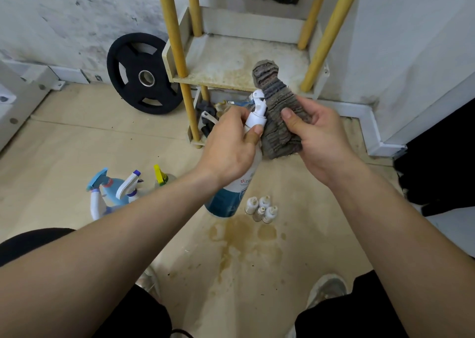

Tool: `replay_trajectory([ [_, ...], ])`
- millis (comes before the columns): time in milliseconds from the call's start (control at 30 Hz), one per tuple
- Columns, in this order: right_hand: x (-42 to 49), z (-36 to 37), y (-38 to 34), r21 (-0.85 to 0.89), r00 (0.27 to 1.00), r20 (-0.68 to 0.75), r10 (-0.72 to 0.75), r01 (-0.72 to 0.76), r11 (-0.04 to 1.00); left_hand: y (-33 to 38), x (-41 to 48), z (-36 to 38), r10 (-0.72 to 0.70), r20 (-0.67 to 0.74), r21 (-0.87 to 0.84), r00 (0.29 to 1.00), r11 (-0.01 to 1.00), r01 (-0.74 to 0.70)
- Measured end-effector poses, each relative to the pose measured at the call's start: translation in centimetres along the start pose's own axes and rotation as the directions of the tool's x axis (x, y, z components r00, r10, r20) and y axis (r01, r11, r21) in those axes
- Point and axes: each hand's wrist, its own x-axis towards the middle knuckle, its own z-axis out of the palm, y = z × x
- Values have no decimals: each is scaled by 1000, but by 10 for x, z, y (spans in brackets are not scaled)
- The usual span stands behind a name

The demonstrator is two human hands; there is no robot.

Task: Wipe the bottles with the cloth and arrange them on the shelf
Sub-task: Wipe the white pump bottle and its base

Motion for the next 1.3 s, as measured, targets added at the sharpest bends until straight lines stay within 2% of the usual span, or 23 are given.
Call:
replay_trajectory([
  [167, 0, -2, -2, 57, 996, -52, 78, -75, 996, -3, 1, 0, 23, 9, -108, 1000, 994, -22],
  [333, 4, -7, -10, -123, 973, -233, -1, -28, 992, -6, 1, -1, 8, 26, -170, 1000, 986, -4],
  [400, 6, -10, -13, -139, 958, -286, -21, -20, 990, -4, 0, -2, 37, 36, -172, 999, 985, -31],
  [467, 7, -11, -17, -46, 969, -247, -30, 19, 999, -2, 0, -3, 66, 40, -165, 997, 985, -59],
  [533, 5, -8, -21, 10, 989, -140, -45, 47, 999, 0, 1, -4, 93, 41, -148, 995, 985, -86],
  [567, 3, -6, -22, -37, 995, -77, -68, 66, 997, 0, 0, -4, 113, 46, -138, 993, 985, -106],
  [633, 1, -3, -21, -238, 991, 32, -126, 130, 962, 2, 0, -3, 150, 51, -120, 987, 982, -143],
  [700, 1, -3, -18, -351, 991, 48, -125, 134, 927, 2, 0, -2, 136, 51, -112, 989, 985, -130],
  [767, 2, -1, -17, -250, 999, -16, -51, 46, 967, 0, 2, -1, 81, 63, -125, 995, 989, -73],
  [833, 2, 1, -16, -57, 995, -94, 35, -41, 998, -2, 2, -2, 28, 66, -178, 997, 984, -16],
  [933, 7, -3, -14, 149, 962, -245, 121, -86, 985, -2, 5, -11, -55, 63, -364, 997, 928, 74],
  [1000, 8, -6, -12, 270, 946, -254, 201, -130, 954, -1, 9, -19, -99, 65, -498, 993, 859, 119],
  [1100, 4, -4, -8, 311, 943, -211, 257, -184, 932, 2, 16, -30, -155, 81, -640, 985, 749, 170],
  [1200, -4, 2, -6, 113, 984, -164, 66, -48, 992, 2, 22, -37, -192, 80, -705, 978, 683, 192],
  [1233, -7, 6, -6, 16, 994, -111, -5, 7, 1000, 1, 23, -38, -203, 83, -723, 976, 661, 199],
  [1300, -17, 17, -4, -134, 997, 56, -52, 59, 989, 2, 23, -38, -237, 95, -753, 967, 618, 225],
])
